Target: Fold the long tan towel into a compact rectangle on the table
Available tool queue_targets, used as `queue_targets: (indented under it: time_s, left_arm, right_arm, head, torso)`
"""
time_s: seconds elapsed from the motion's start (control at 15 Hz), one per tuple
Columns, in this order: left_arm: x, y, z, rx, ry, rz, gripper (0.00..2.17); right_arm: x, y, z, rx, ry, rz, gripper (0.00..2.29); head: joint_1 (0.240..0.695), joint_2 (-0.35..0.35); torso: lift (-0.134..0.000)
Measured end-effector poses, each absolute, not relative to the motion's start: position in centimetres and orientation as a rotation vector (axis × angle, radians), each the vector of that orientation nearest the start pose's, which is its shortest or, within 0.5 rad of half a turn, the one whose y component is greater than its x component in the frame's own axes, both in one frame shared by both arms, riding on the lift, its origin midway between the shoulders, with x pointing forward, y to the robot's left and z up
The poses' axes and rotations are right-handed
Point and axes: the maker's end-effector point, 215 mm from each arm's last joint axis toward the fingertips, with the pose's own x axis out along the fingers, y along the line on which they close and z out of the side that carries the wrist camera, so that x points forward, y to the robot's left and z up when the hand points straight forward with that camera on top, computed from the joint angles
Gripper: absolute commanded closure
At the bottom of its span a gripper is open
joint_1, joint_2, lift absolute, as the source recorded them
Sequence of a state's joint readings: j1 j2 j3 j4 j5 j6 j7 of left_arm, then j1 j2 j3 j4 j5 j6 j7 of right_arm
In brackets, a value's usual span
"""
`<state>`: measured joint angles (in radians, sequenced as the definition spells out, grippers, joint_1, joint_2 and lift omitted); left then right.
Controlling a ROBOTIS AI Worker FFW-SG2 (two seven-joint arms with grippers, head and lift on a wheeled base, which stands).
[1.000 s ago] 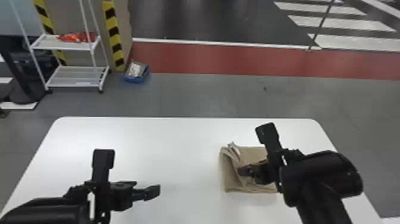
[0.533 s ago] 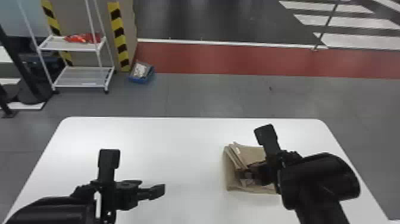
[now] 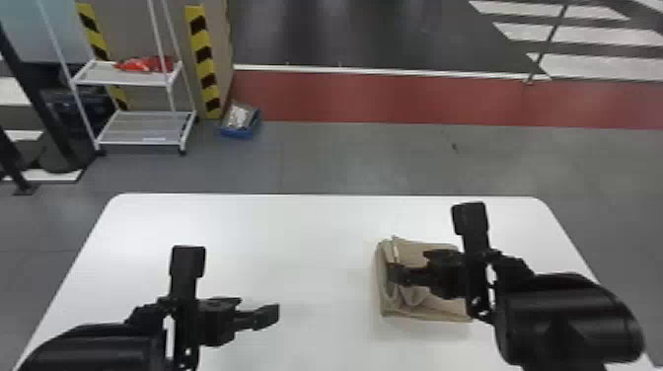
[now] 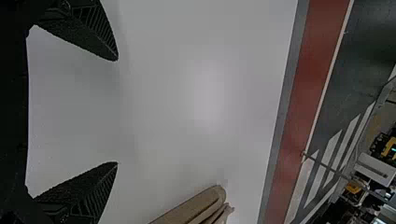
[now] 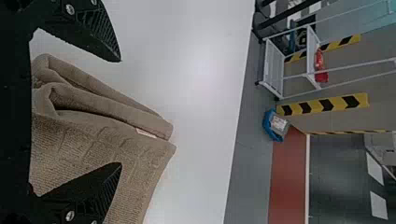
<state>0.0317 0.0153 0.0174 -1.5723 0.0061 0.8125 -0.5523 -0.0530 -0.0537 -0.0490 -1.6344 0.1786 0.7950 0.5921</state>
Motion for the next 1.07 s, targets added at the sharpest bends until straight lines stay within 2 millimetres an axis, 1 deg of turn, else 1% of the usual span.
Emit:
queue_targets:
  time_s: [0.07, 0.13, 0.2, 0.27, 0.47, 0.6, 0.73, 0.8, 1.07]
  left_arm:
    - [46.6, 13.0, -55.3, -0.23, 0.82, -0.499, 0.09]
    - [46.6, 13.0, -55.3, -0.229, 0.82, -0.5, 0.09]
    - [46.6, 13.0, -55.3, -0.229, 0.82, -0.5, 0.09]
    - [46.7, 13.0, -55.3, -0.227, 0.819, -0.5, 0.09]
    - [46.7, 13.0, -55.2, -0.227, 0.818, -0.503, 0.09]
    - [46.7, 13.1, -55.2, -0.226, 0.818, -0.502, 0.09]
    - [46.7, 13.2, -55.2, -0.225, 0.818, -0.502, 0.09]
    - [46.7, 13.1, -55.2, -0.225, 0.819, -0.502, 0.09]
    - [46.7, 13.1, -55.2, -0.224, 0.819, -0.503, 0.09]
  right_arm:
    - [52.6, -20.1, -49.5, 0.028, 0.701, 0.412, 0.35]
    - [52.3, -20.5, -49.7, 0.036, 0.716, 0.405, 0.82]
    - [51.9, -20.9, -50.1, 0.039, 0.74, 0.402, 1.76]
    - [51.5, -21.3, -50.5, 0.038, 0.764, 0.402, 2.27]
    - [50.3, -22.2, -51.6, 0.05, 0.816, 0.381, 2.26]
    - [50.1, -22.7, -51.6, 0.076, 0.804, 0.377, 2.26]
    - [50.2, -22.6, -51.7, 0.076, 0.806, 0.379, 2.26]
    - [50.1, -22.1, -52.1, 0.065, 0.819, 0.387, 2.26]
    - [49.8, -18.6, -53.9, 0.012, 0.861, 0.444, 2.26]
  head:
    - [0.695, -0.078]
    - [0.695, -0.082]
    - [0.695, -0.087]
    - [0.695, -0.09]
    - [0.695, -0.104]
    - [0.695, -0.109]
    - [0.695, -0.11]
    - [0.695, -0.105]
    - [0.695, -0.071]
  torso:
    - [0.0]
    - [0.0]
    - [0.0]
    - [0.0]
    - [0.0]
    - [0.0]
    - [0.0]
    - [0.0]
    - [0.0]
